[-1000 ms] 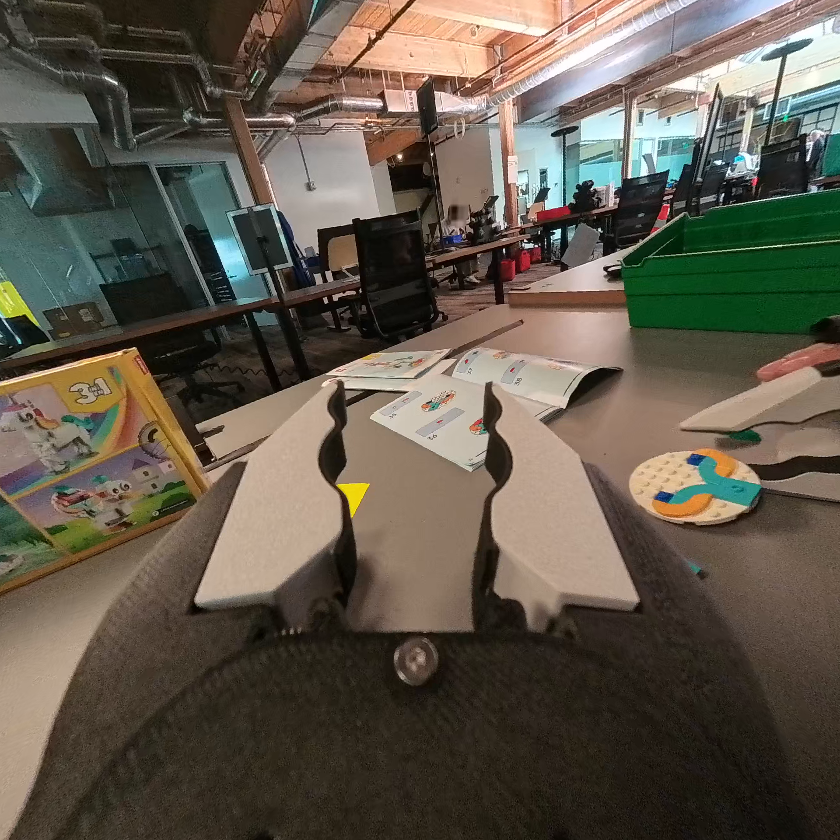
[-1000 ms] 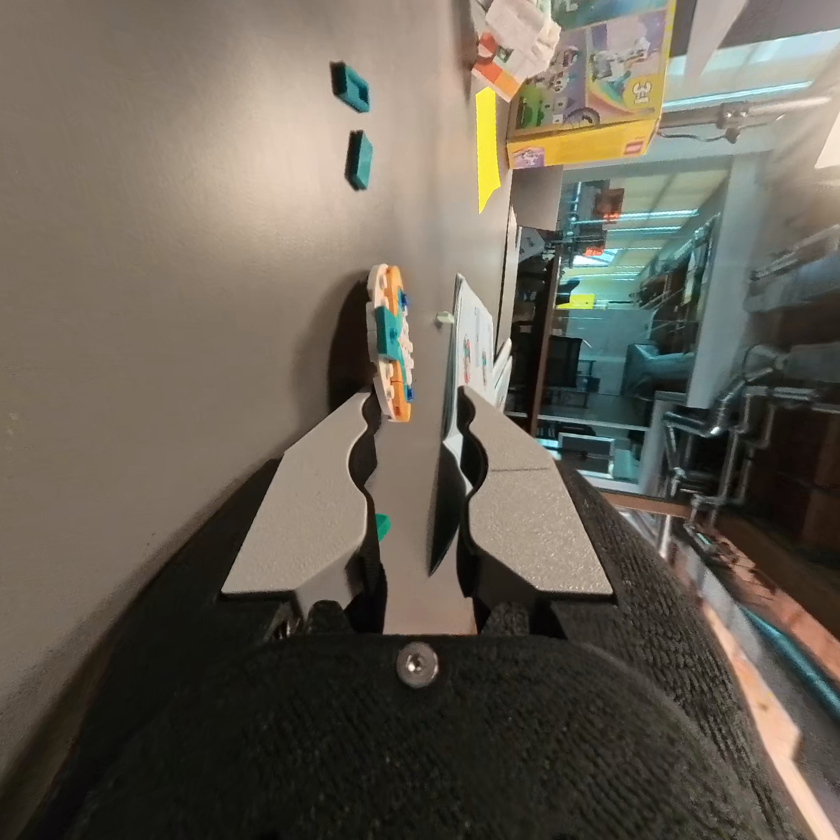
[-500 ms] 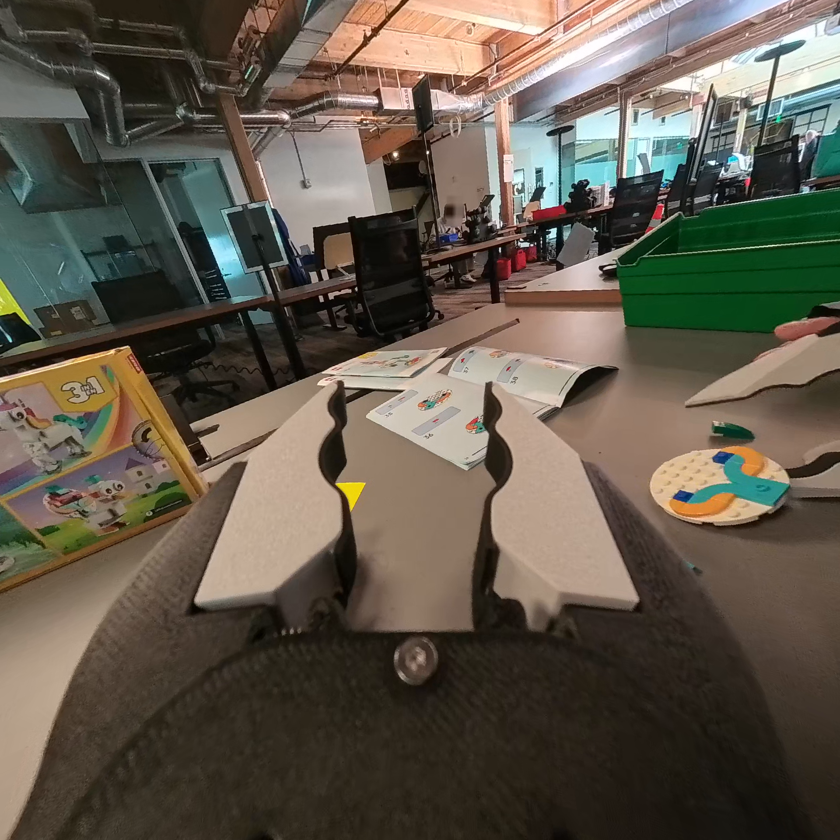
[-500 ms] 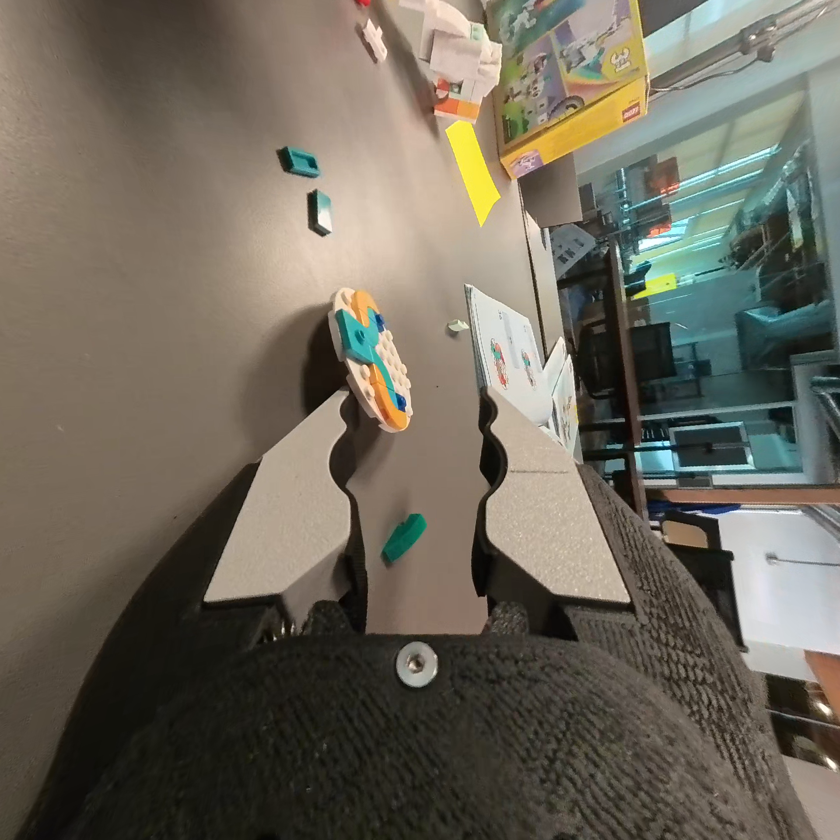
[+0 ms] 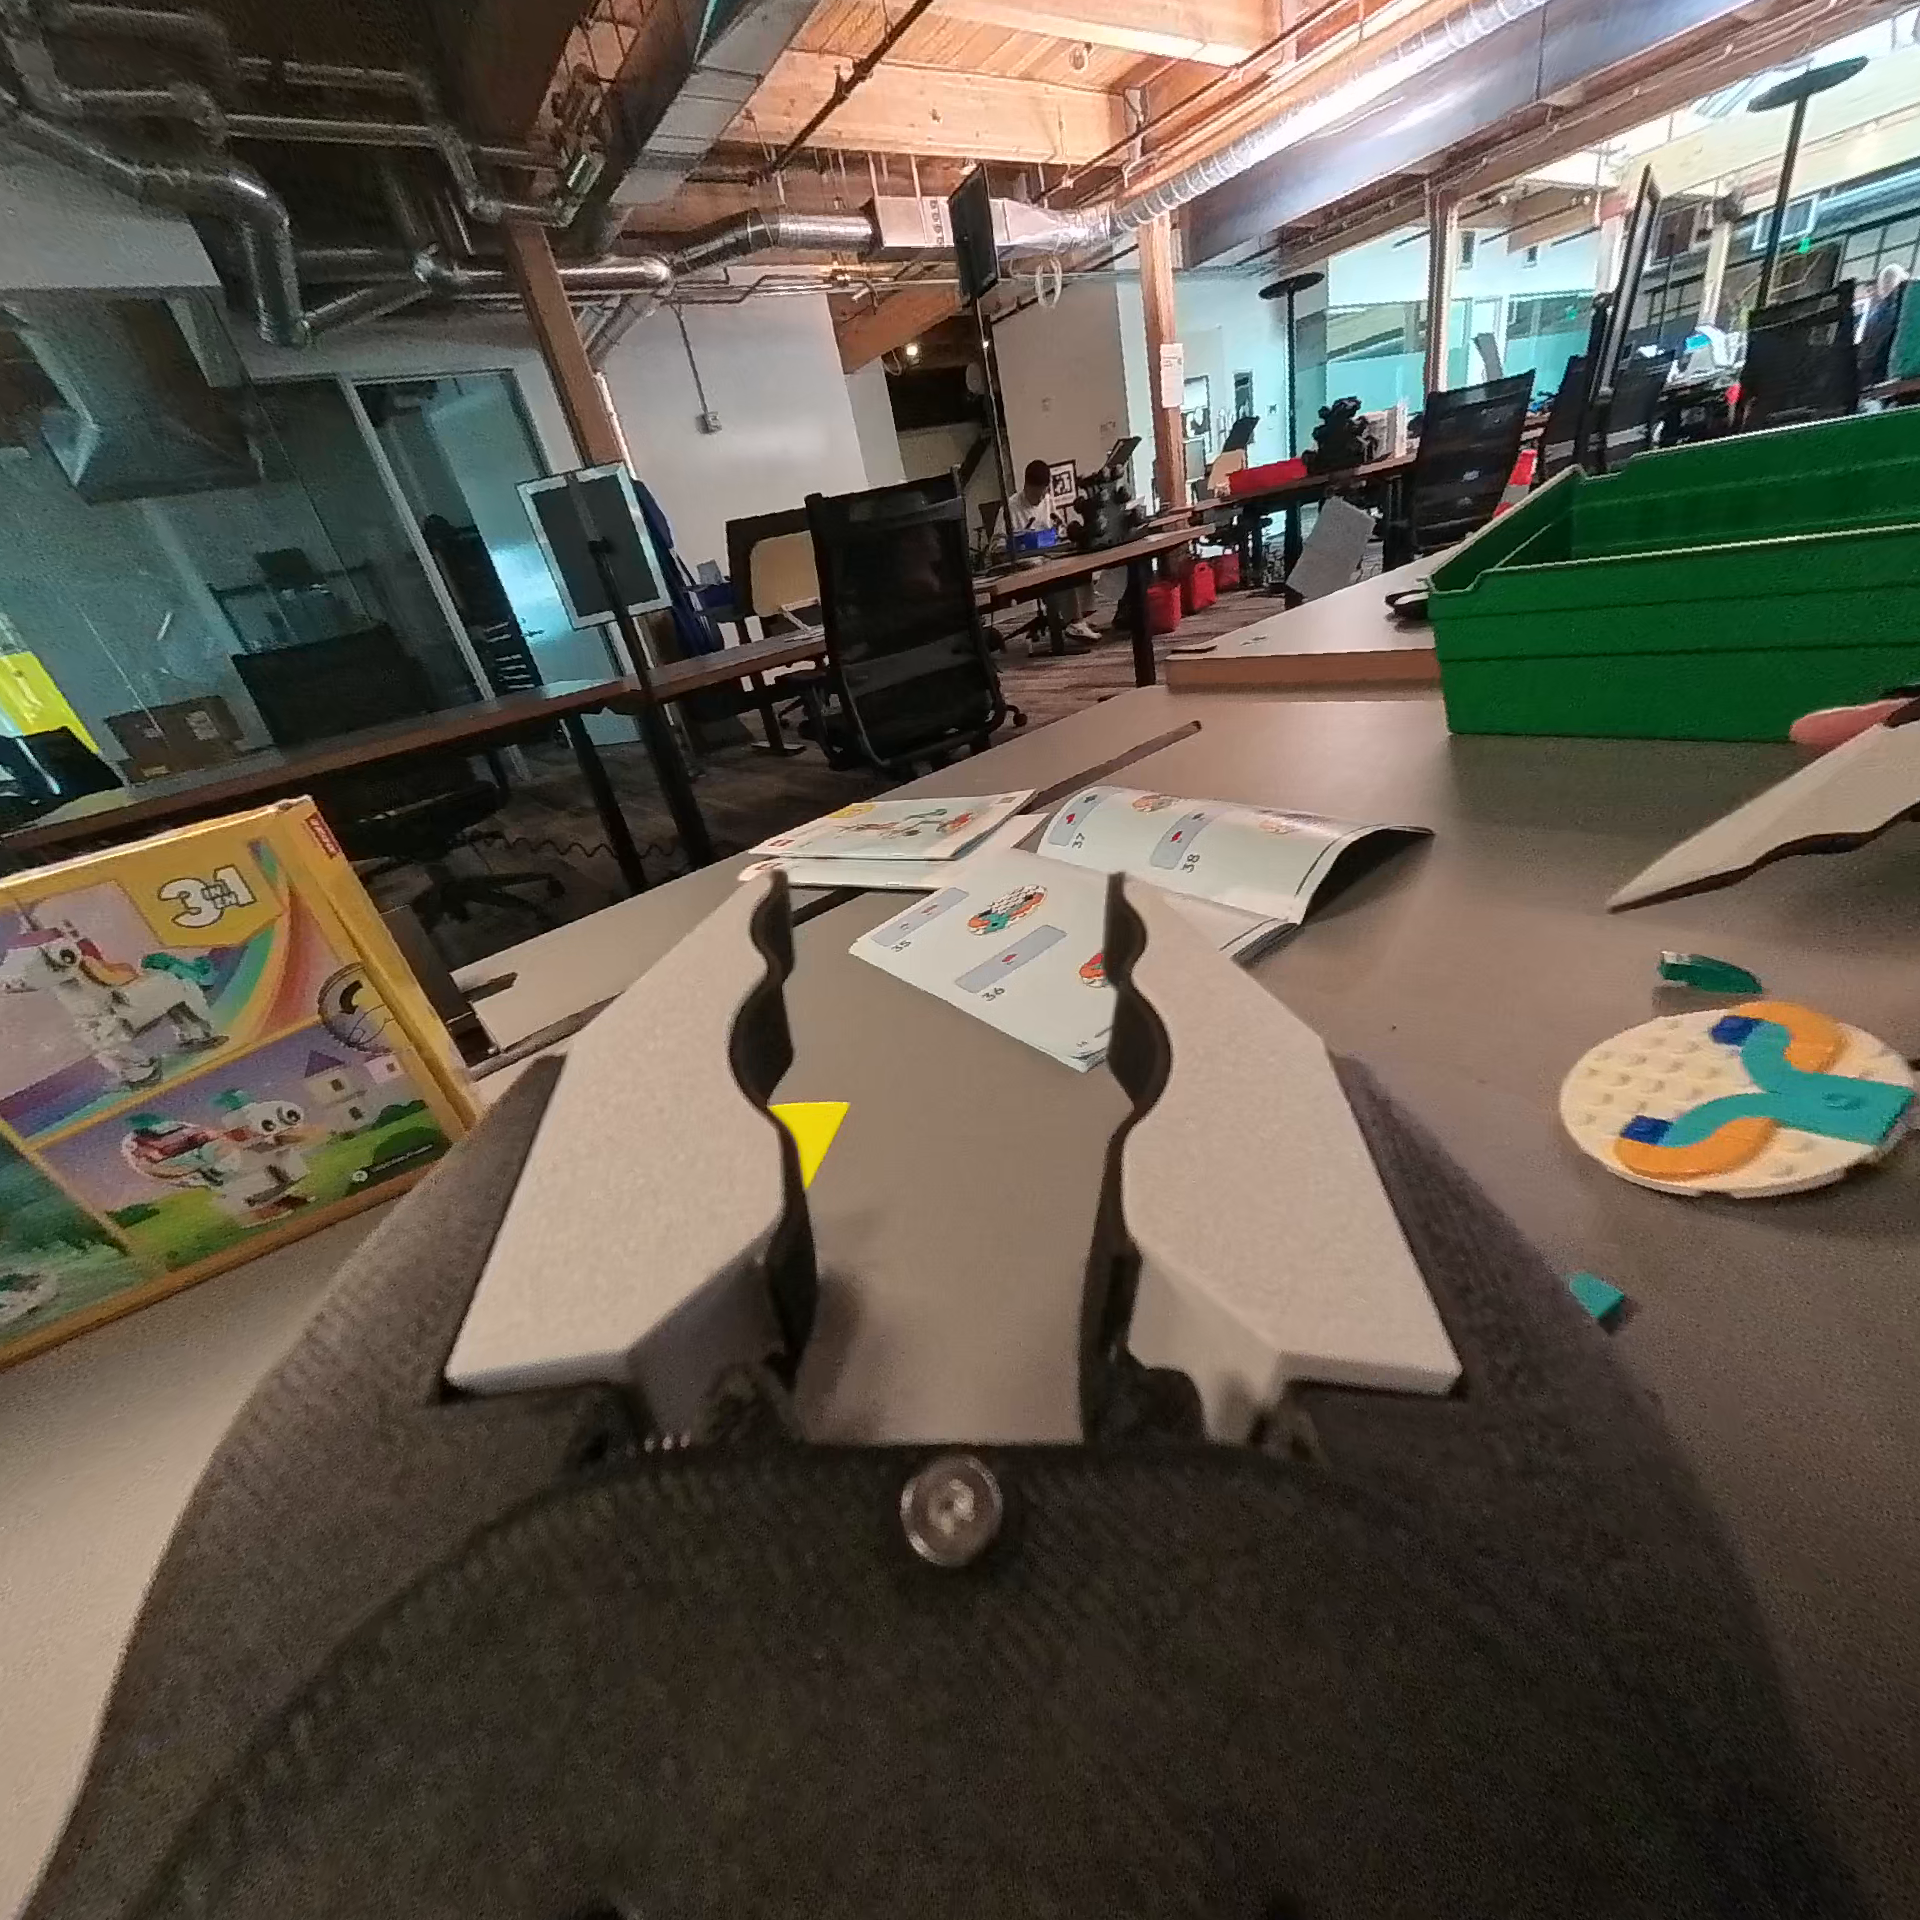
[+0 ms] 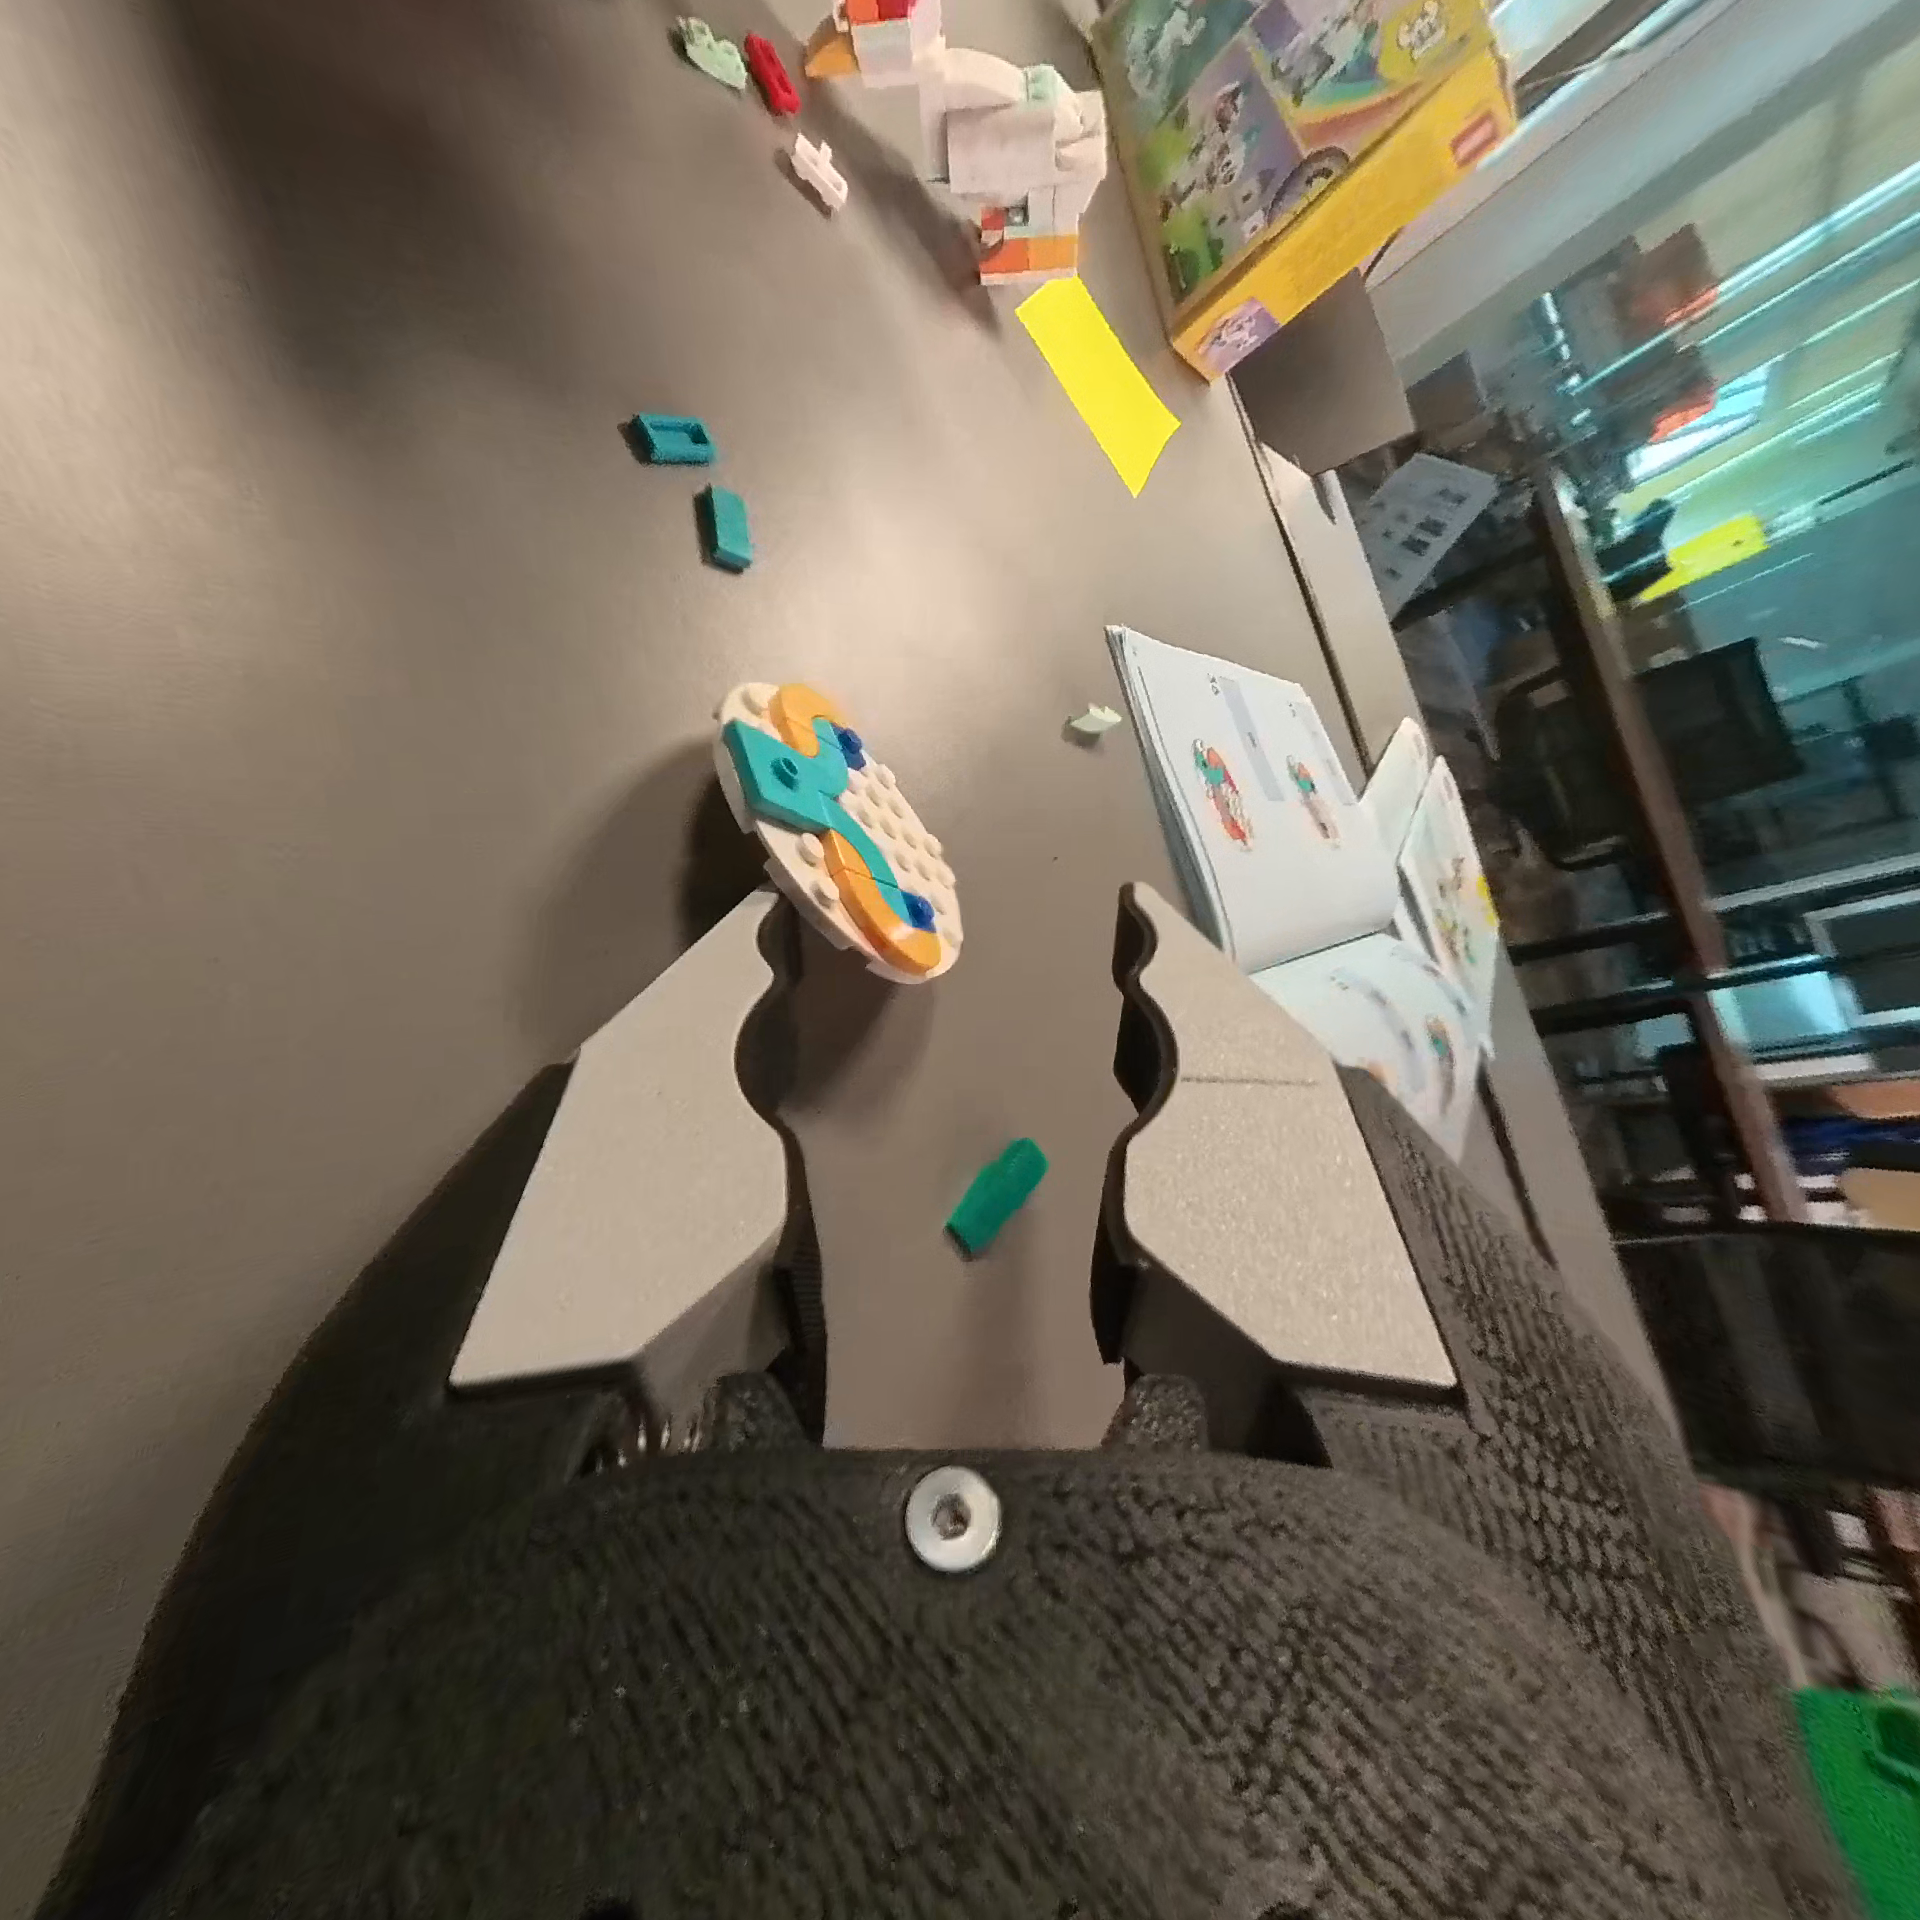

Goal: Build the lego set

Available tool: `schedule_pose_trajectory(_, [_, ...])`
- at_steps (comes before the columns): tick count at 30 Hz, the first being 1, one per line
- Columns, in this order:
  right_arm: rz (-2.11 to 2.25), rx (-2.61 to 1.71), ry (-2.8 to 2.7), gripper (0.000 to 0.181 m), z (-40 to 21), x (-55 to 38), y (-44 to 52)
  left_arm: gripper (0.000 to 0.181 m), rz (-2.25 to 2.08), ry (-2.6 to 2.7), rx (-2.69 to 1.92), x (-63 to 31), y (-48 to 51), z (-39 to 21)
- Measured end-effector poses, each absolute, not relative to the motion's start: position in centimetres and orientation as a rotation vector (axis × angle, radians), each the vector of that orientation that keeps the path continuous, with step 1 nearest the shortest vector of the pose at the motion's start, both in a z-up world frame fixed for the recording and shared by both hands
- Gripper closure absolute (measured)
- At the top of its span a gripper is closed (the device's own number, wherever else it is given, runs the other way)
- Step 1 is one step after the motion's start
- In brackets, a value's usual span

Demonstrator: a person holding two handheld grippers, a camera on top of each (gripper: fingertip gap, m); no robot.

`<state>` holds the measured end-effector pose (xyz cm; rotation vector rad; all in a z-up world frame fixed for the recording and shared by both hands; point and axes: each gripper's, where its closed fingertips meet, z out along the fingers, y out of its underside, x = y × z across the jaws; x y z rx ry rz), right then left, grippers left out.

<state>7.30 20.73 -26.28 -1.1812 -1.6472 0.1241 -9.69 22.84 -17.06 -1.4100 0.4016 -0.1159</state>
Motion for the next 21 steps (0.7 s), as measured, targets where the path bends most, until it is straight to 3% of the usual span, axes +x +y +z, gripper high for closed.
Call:
schedule_pose_trajectory(15, [0.452,-1.402,-1.577,0.1,-26.4,8.0,20.1,0.122,-0.053,0.405,-1.402,-9.6,23.8,-17.4])
schedule_pose_trajectory(21, [0.515,-1.526,-1.572,0.079,-27.1,8.9,19.5,0.122,-0.001,0.398,-1.391,-10.0,23.8,-17.3])
